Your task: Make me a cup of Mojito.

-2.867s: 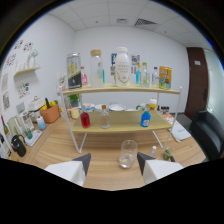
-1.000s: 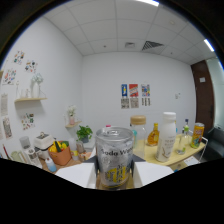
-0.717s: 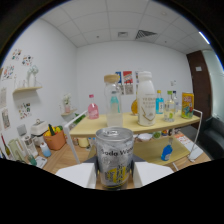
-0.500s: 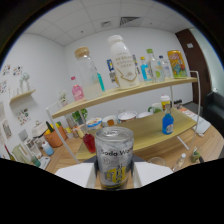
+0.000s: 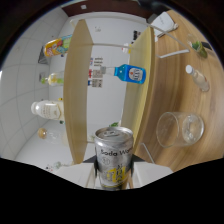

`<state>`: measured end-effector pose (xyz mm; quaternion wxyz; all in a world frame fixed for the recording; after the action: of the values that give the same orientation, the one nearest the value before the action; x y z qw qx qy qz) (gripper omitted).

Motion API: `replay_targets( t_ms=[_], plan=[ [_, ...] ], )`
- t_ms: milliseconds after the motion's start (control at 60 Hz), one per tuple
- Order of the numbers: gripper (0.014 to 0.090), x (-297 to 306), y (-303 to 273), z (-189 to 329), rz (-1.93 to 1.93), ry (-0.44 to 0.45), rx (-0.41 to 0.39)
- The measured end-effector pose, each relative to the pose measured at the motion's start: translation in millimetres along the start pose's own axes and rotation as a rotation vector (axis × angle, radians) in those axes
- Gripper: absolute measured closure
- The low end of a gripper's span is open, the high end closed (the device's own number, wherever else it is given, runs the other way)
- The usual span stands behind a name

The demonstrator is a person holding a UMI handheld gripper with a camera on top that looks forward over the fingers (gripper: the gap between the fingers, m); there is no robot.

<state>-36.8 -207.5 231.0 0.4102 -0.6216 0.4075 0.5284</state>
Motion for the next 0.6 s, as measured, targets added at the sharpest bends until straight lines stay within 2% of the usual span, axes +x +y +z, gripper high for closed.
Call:
replay_targets(
  t_ms=[233,450,600],
  plan=[
    [0.0535,-6.1,-23.4,-4.1,0.515,-0.145,0.002],
    [0.0533,3.9,-29.1,-4.5,0.674,-0.146,0.016],
    [0.0535,0.7,-28.3,-6.2,0.439,-0.083,0.031]
  ],
)
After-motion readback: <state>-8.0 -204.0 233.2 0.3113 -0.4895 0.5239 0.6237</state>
